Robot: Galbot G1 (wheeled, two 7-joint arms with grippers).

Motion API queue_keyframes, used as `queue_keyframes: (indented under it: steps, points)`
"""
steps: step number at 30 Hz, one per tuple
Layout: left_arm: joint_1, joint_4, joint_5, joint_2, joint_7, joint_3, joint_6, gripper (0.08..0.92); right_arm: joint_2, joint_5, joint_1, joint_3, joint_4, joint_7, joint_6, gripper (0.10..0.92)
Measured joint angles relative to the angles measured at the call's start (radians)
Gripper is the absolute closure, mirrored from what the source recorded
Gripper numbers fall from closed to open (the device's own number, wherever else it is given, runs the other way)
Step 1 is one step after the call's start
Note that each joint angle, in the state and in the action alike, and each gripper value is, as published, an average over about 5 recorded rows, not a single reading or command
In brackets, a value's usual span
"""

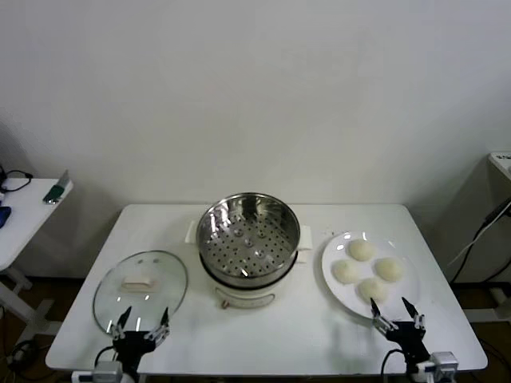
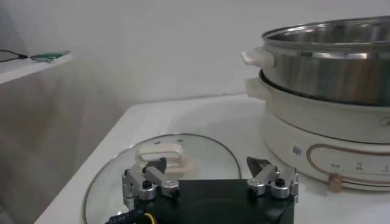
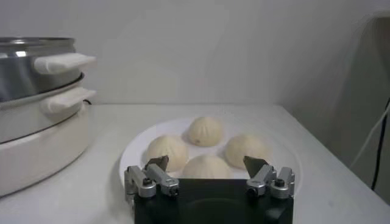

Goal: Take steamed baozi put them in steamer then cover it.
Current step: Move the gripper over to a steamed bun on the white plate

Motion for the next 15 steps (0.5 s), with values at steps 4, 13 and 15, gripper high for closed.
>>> queue_keyframes:
  steps: [4,13,15]
  points:
    - [0.0,-0.002,-0.003,0.005,0.0,0.001,-0.003,0.177,-0.048,-0.003,0.087,-0.027,-0.022,0.006,-0.043,0.203]
    - [0.005,-0.012,-0.009,0.02,-0.002,0.005,-0.013,0.177,-0.269,-0.037,0.44,-0.22,-0.147,-0.094,-0.177,0.203]
    - [0.004,-0.012,-0.009,0.023,-0.001,0.006,-0.014,0.177,-0.327,-0.057,0.532,-0.287,-0.184,-0.155,-0.188,0.203]
